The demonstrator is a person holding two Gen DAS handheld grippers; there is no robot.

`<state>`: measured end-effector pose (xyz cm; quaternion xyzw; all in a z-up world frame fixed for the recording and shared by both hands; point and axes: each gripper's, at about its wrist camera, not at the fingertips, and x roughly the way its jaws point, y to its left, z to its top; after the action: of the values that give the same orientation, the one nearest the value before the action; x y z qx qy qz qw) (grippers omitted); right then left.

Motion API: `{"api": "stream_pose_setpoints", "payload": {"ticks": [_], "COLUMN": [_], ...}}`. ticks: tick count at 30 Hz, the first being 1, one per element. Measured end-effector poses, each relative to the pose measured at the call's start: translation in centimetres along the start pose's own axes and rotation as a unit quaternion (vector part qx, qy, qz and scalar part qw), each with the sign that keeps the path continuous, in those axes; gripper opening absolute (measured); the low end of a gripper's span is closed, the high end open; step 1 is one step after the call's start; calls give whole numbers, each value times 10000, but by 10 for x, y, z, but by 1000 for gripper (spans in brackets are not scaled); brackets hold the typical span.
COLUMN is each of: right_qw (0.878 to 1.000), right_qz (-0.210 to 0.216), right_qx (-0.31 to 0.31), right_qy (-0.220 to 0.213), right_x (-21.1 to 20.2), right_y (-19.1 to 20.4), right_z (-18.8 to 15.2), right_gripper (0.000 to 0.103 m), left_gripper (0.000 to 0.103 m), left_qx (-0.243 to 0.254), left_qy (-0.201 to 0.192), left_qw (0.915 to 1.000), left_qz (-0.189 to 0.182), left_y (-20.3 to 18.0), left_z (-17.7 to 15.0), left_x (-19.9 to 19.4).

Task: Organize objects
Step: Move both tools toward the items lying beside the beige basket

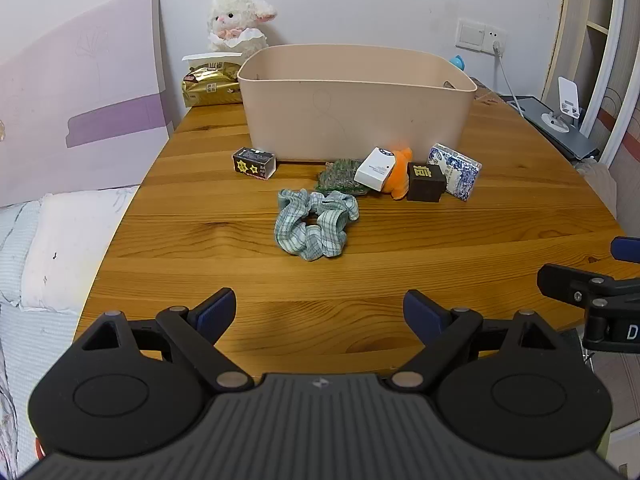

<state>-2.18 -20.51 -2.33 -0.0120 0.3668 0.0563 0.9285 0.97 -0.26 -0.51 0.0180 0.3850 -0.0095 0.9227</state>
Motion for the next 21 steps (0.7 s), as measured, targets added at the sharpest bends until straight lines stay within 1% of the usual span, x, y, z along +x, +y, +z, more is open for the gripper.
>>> {"api": "stream_pose_setpoints", "payload": {"ticks": [21], "right_qw": [10000], "right_qz": [14], "right_qx": [29], "right_qy": [-55], "right_x": [0], "right_y": [-3], "right_z": [-1], "right_gripper": [103], "left_gripper": [91], "left_qx": [124], "left_qy": [-11], "left_qw": [9999], "left_qz": [-103], "left_y": [-5], "left_z": [1], "left_x": [0]}}
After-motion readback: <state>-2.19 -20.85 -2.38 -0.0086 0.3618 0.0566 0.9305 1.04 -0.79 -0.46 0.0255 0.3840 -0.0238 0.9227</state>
